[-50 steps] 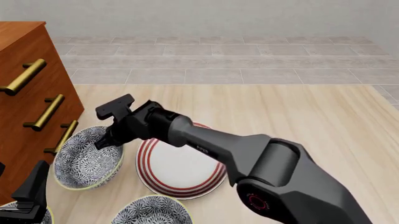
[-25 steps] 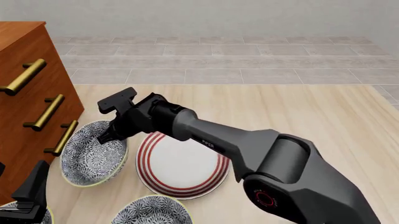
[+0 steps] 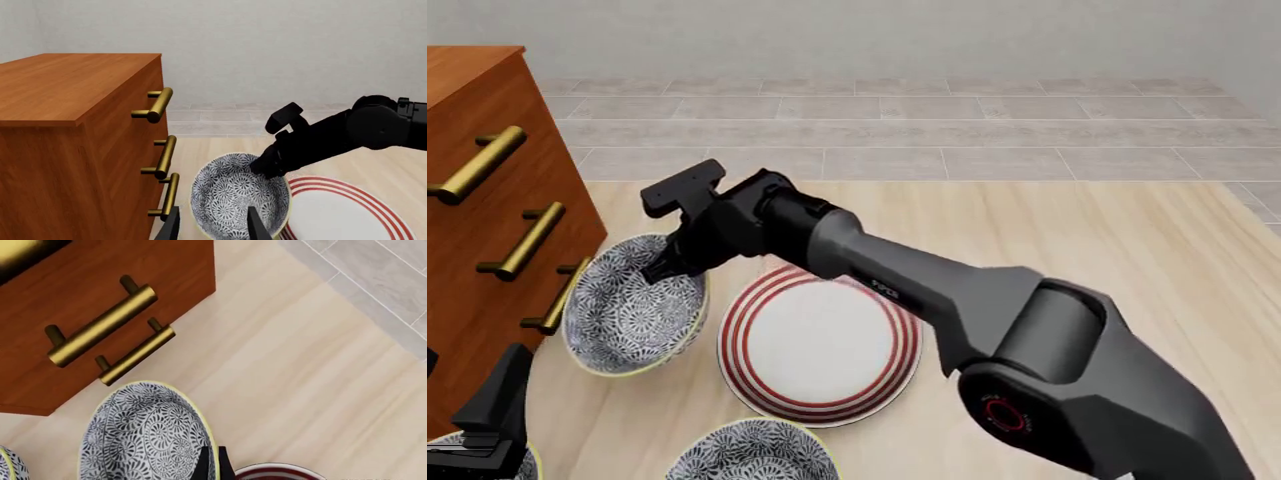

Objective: Pick up the bowl and put it in the front on the plate.

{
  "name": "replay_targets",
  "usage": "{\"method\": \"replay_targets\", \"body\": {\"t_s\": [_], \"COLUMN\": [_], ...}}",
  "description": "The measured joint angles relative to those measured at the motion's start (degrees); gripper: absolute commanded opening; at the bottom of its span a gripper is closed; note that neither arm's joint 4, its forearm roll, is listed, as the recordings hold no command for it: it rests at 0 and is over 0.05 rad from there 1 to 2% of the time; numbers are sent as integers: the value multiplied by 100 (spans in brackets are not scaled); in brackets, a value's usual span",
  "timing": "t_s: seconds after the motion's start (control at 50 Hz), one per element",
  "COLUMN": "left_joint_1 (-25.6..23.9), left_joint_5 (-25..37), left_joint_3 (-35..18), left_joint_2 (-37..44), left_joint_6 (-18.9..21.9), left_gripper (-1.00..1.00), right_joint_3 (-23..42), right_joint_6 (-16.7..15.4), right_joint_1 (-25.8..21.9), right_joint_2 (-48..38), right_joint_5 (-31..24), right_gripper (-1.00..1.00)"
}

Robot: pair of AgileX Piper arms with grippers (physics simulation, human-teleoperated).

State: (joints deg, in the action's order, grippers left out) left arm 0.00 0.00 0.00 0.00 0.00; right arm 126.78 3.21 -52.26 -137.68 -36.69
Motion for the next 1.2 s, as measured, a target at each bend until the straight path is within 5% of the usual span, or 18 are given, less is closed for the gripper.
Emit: {"method": "replay_targets", "body": {"t_s": [0.54,1.2], "left_joint_1": [0,0], "left_joint_5": [0,0], "left_joint_3": [0,0], "left_joint_2": [0,0], "left_joint_6": [0,0], "left_gripper": [100,100], "right_joint_3": [-232,-2156], "right_joint_6": [-175,65], "right_joint_1": [198,629], "right_joint_2": [485,1895], "right_joint_5": [-96,762], "right_gripper": [-100,-100]}}
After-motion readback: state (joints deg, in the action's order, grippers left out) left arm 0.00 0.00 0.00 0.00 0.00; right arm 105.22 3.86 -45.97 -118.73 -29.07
